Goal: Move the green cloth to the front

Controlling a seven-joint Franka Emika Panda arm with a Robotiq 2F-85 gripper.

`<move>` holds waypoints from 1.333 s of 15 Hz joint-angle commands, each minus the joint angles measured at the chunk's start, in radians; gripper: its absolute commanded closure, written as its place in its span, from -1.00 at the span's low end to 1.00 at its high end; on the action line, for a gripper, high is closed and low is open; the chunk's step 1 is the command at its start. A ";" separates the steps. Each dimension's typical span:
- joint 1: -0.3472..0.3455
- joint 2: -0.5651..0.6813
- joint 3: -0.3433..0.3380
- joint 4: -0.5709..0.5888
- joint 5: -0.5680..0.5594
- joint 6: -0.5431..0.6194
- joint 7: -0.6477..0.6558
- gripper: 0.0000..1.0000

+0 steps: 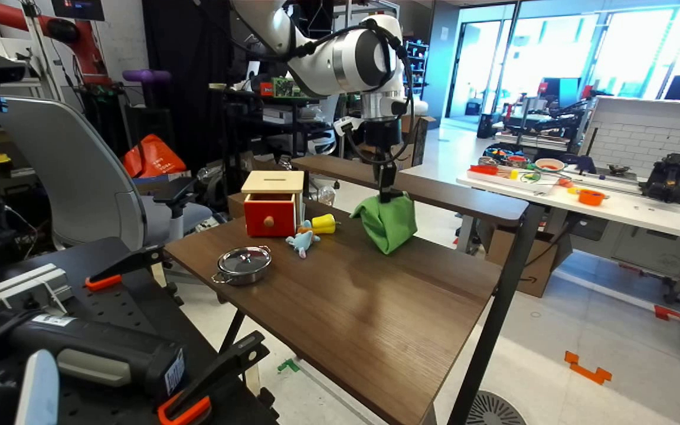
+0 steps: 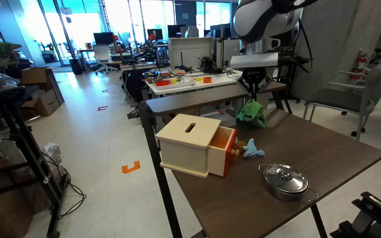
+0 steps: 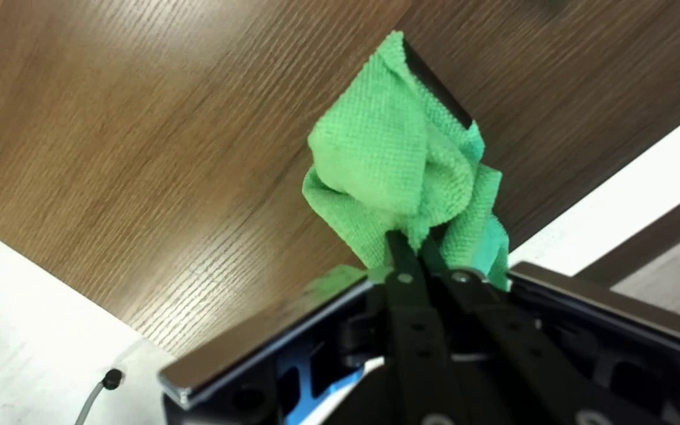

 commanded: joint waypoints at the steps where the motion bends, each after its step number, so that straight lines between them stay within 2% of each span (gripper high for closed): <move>1: -0.002 -0.145 0.000 -0.242 -0.011 0.049 -0.037 0.98; 5: -0.018 -0.203 -0.015 -0.427 -0.007 0.118 -0.065 0.98; 15: -0.063 -0.315 -0.056 -0.929 0.021 0.452 -0.162 0.98; 17: -0.062 -0.348 -0.064 -0.996 0.023 0.477 -0.177 0.98; 18: -0.060 -0.361 -0.069 -1.023 0.023 0.482 -0.182 0.43; 20: -0.056 -0.382 -0.075 -1.063 0.022 0.488 -0.194 0.28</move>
